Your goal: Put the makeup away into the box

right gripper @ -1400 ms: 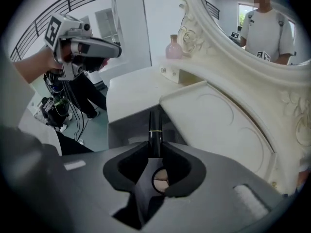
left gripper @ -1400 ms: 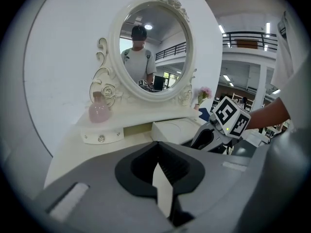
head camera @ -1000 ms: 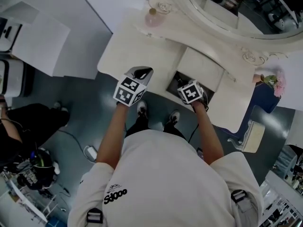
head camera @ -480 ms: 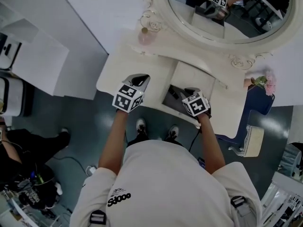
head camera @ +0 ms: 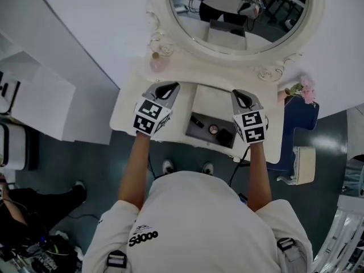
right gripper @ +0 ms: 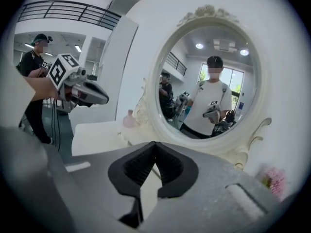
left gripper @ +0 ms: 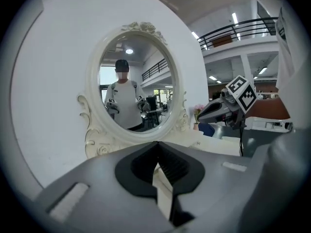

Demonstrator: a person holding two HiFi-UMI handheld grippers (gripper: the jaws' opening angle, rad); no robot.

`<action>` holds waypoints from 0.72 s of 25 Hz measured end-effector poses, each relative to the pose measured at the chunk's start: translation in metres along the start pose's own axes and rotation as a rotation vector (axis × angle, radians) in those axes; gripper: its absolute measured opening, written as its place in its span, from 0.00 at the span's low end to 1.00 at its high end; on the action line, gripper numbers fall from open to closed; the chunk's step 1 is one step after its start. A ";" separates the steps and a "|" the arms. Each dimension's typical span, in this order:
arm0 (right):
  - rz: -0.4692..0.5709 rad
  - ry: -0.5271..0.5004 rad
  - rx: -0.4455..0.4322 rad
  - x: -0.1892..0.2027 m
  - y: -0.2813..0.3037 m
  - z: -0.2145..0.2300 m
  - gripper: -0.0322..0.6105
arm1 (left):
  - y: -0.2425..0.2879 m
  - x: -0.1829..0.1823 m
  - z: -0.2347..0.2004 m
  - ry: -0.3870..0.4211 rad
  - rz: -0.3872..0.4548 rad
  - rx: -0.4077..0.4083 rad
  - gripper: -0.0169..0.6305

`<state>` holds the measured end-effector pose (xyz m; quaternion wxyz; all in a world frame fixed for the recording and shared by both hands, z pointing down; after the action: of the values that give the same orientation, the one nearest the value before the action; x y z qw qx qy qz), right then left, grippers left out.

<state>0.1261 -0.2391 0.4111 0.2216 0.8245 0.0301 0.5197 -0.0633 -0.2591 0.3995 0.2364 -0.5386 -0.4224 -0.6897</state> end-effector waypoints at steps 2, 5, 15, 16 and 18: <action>0.065 0.026 0.044 -0.022 -0.018 0.019 0.05 | 0.003 -0.025 0.003 0.045 0.034 0.012 0.05; 0.145 0.053 0.097 -0.047 -0.043 0.042 0.05 | 0.007 -0.059 0.011 0.108 0.085 0.028 0.05; 0.257 0.046 0.218 -0.086 -0.104 0.081 0.05 | 0.006 -0.148 0.042 0.254 0.238 0.088 0.05; 0.255 0.048 0.221 -0.085 -0.106 0.082 0.05 | 0.005 -0.152 0.043 0.262 0.249 0.085 0.05; 0.254 0.056 0.223 -0.083 -0.108 0.083 0.05 | 0.005 -0.156 0.045 0.270 0.261 0.078 0.05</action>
<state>0.1803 -0.1926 0.2680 0.0606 0.8264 -0.0108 0.5597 0.0124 -0.2443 0.2571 0.3990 -0.4820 -0.3399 -0.7021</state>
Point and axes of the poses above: the fingertips, and each gripper's own axes: y forward along the fingers, z to its right, x out of its underside, the point moved 1 cm from there along -y, backward along the fingers, and after that the axes turned 9 degrees about x, right-handed, at the moved point
